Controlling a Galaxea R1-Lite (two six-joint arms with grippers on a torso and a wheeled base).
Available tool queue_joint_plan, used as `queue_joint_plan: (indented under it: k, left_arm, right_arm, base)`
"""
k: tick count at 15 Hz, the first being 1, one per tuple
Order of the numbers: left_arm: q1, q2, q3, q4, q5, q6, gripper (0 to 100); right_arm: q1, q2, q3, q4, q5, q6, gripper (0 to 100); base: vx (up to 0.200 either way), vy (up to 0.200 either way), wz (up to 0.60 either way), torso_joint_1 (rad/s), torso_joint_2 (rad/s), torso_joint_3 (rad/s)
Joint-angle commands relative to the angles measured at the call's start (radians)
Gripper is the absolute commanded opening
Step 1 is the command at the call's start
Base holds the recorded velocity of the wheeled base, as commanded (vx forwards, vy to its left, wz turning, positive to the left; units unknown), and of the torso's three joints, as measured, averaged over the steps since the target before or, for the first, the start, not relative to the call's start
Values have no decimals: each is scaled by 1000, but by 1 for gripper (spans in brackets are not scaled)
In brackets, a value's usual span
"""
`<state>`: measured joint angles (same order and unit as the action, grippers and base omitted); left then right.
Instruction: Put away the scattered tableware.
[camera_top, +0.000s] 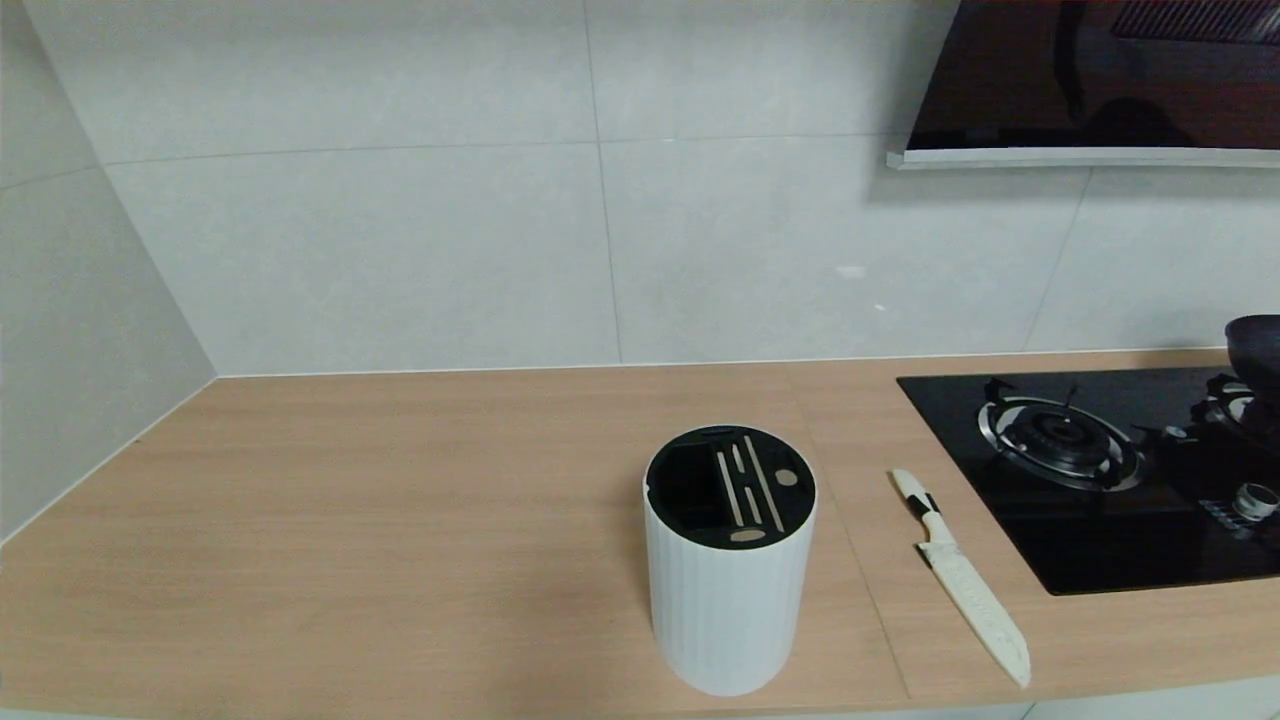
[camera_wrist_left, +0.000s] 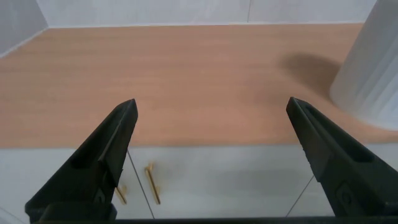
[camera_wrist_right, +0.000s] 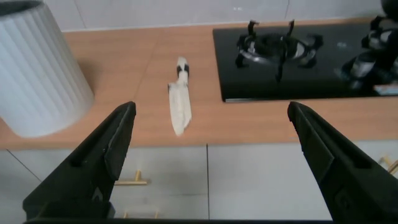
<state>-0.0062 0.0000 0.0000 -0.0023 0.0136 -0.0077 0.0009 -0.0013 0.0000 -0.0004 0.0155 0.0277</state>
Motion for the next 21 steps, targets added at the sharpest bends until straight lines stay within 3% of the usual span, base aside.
queue_joint_plan:
  k: [1,5,15,18,21]
  left_arm:
    - [0,0,0,-1,0,-2,100]
    - [0,0,0,-1,0,0,100]
    - [0,0,0,-1,0,0,100]
    - [0,0,0,-1,0,0,100]
    - [0,0,0,-1,0,0,100]
  right_arm:
    - [1,1,0,-1,0,0,100]
    - [1,1,0,-1,1,0,100]
    - [1,1,0,0,1,-32,100]
    - [10,40,-146,-16,75,5,100]
    - [16,325,-222,5,126,5,100]
  base:
    - [0,0,0,222,-471,-251]
    - [0,0,0,129,-264,-143]
    - [0,0,0,0,0,0]
    - [0,0,0,0,0,0]
    - [0,0,0,0,0,0]
